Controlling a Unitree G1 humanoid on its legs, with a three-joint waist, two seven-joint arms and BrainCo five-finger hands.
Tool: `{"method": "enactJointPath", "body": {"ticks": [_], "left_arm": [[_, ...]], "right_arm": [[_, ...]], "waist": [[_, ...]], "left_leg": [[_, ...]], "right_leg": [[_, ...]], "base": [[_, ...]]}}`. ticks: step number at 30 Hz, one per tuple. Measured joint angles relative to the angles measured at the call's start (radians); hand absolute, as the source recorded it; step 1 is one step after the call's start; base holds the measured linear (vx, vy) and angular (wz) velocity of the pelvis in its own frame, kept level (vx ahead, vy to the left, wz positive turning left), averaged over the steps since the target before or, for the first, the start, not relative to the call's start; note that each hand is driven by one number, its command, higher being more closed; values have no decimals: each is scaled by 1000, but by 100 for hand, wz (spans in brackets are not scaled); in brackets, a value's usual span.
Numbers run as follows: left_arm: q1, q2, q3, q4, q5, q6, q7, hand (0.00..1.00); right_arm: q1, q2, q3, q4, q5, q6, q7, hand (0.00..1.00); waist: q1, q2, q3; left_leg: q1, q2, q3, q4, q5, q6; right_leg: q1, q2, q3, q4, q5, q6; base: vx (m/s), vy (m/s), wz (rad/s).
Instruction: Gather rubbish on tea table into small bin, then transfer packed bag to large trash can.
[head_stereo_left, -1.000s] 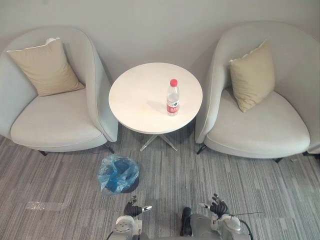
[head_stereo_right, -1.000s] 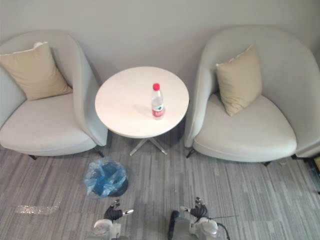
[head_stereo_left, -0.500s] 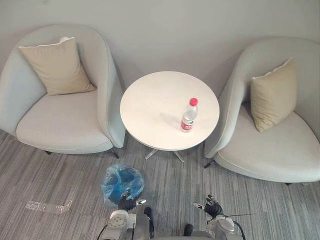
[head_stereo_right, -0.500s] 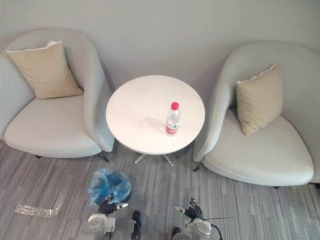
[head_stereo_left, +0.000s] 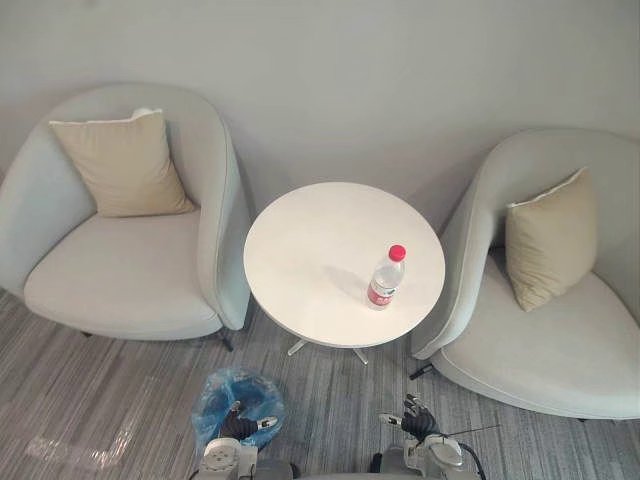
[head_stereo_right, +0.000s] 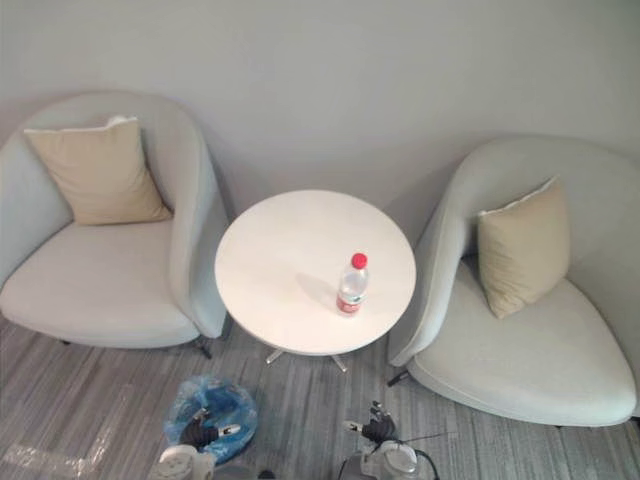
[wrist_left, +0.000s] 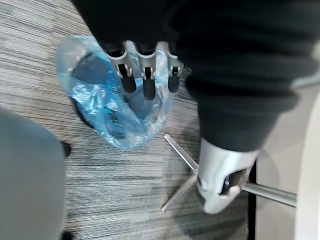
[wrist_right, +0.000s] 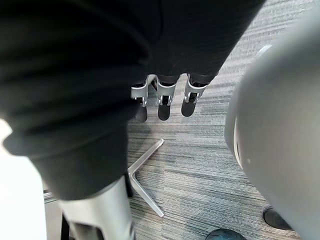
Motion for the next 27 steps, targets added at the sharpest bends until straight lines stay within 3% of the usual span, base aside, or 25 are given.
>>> {"method": "enactJointPath", "body": {"ticks": [3, 8, 16, 21, 27], "left_arm": [[5, -15, 0, 6, 1, -1, 2, 0], [-22, -19, -21, 11, 0, -3, 7, 0], [-23, -16, -49, -12, -1, -3, 38, 0], [-9, -8, -77, -41, 0, -5, 48, 0], [4, 5, -111, -43, 0, -9, 58, 0]], "right_arm": [[15, -8, -4, 1, 0, 1, -7, 0], [16, -13, -5, -14, -1, 0, -25, 0], [81, -5, -4, -386, -103, -10, -89, 0], [167, -5, -7, -684, -241, -52, -135, 0], [209, 9, -42, -760, -319, -60, -161, 0]], "waist": [[0, 22, -14], [-4, 14, -19], [-8, 0, -16], [-13, -9, -4], [-35, -5, -3]], "left_leg": [[2, 41, -35, 3, -2, -5], [-33, 60, -87, -18, 16, -35], [-50, 37, -103, -15, 19, -37], [-48, 41, -104, -54, 47, -48], [-39, 58, -98, -91, 58, -60]], "right_leg": [[76, 49, -44, -120, 34, -16], [110, 86, -86, -257, 101, -26], [154, 80, -100, -360, 170, -18], [153, 82, -98, -378, 183, -21], [151, 97, -94, -391, 189, -23]], "base": [[131, -132, 12], [47, -72, 21], [-38, 29, 8], [-83, -18, 2], [-31, -20, -3]]}}
